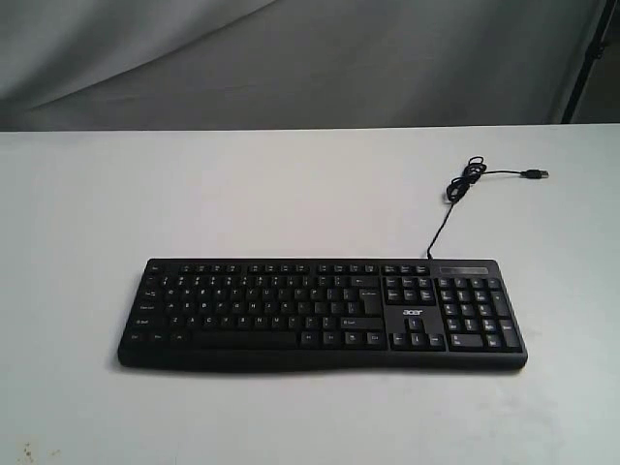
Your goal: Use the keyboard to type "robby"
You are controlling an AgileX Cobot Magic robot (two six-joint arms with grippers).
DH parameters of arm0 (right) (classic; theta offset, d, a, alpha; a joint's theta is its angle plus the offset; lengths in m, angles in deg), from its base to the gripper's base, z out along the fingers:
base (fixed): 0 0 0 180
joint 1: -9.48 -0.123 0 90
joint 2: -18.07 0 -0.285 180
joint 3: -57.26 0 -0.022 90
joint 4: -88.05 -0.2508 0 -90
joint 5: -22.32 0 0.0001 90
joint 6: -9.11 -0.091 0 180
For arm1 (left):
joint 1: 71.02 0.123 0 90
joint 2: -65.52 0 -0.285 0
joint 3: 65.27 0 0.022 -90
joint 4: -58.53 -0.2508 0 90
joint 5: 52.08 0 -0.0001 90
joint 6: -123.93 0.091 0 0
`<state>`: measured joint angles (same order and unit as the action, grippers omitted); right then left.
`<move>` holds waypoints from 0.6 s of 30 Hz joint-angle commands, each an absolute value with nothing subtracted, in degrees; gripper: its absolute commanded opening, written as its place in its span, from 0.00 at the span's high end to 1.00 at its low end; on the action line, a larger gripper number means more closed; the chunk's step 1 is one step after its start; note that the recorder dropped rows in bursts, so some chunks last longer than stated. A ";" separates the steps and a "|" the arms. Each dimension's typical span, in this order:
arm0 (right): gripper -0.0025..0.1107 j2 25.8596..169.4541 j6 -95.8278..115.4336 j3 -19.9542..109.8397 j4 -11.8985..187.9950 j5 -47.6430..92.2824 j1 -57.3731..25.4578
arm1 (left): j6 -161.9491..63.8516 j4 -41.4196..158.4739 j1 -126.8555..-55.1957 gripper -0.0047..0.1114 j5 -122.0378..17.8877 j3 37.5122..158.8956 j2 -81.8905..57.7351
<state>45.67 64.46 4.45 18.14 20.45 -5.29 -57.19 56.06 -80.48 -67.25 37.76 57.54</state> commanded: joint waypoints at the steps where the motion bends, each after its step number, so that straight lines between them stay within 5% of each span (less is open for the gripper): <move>1: 0.98 39.49 54.40 -0.95 17.82 17.52 2.38 | -57.35 55.79 -80.84 0.96 -66.94 37.51 57.74; 7: 0.98 33.07 49.98 -3.53 12.87 21.32 6.02 | -57.35 55.79 -80.84 0.96 -66.94 37.51 57.74; 14: 0.98 25.86 49.53 -12.12 50.98 9.82 6.02 | -57.35 55.79 -80.84 0.96 -66.94 37.51 57.74; 18: 0.98 25.86 43.92 -15.79 45.27 13.03 6.02 | -57.35 55.79 -80.84 0.96 -66.94 37.51 57.74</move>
